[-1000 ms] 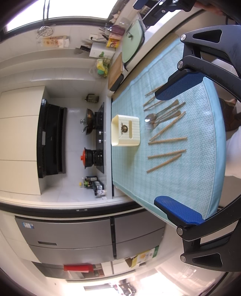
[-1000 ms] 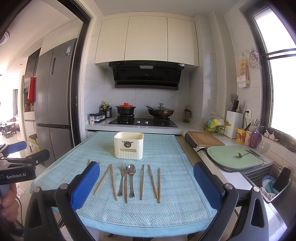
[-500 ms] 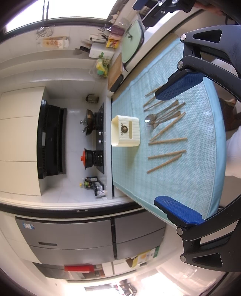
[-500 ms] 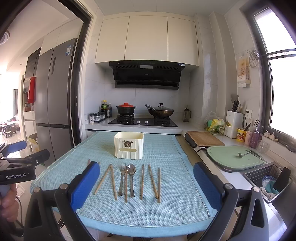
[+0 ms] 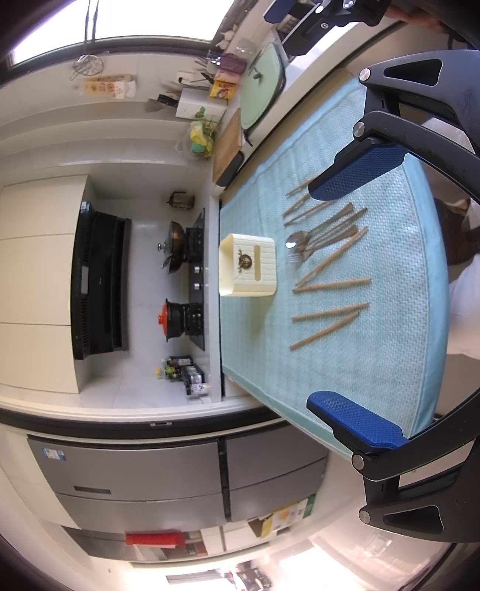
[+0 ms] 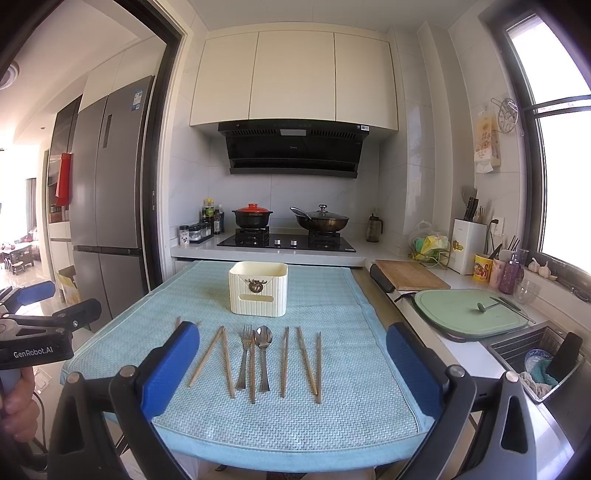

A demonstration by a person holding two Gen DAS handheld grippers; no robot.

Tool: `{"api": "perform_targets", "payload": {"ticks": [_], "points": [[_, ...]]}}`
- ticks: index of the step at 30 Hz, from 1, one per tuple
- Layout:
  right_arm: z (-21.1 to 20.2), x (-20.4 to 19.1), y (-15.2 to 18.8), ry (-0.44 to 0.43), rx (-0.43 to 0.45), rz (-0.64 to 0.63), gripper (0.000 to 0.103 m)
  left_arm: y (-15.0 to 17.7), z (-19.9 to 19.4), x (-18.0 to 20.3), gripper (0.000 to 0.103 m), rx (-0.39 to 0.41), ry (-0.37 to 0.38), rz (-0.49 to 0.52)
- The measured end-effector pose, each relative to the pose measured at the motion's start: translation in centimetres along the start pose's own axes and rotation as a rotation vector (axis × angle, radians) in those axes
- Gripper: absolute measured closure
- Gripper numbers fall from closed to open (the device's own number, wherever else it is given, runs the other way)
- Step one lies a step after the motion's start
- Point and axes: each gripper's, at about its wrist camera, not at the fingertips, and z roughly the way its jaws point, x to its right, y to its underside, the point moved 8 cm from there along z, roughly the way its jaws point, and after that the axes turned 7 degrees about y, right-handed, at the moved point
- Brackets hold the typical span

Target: Organize utensils

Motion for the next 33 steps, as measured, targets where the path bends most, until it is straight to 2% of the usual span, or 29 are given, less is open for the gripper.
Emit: {"api": "perform_targets", "payload": {"ticks": [6,15,18,21,27,31,33], "points": [[0.3,-0.3,0.2,-0.004,-0.006,0.000,0.000,0.2,0.4,0.2,0.000,-0.006,0.021,0.002],[1.4,-0.3,0.3,-0.027,-0.020,0.013,0.000,0.2,1.1,0.3,0.000,-0.015,0.003,0.023],[1.8,0.0,0.4,-0.041,-0.020,0.030,0.000,-0.1,0.9,-0.1,0.000,0.010,-0.023,0.010],[2.1,0.0,0.3,-0.066,-0.017,0.051,0.000,-0.5,0.9,0.4,0.000,0.030,-0.004,0.031],[2.5,0.0,0.1,-0.076,0.003,0.036,0.000,0.2,3.2,1.1,0.000,-0.054,0.076,0.035],[3.3,0.1,0.2,-0.107,0.000,0.047,0.000,0.3,4.2,0.3,0.000,-0.067,0.092,-0.009],[3.9,0.1,0.3,-0.122,-0.007,0.052,0.000,0.2,4.8,-0.5,0.000,-0.072,0.065,-0.019]]}}
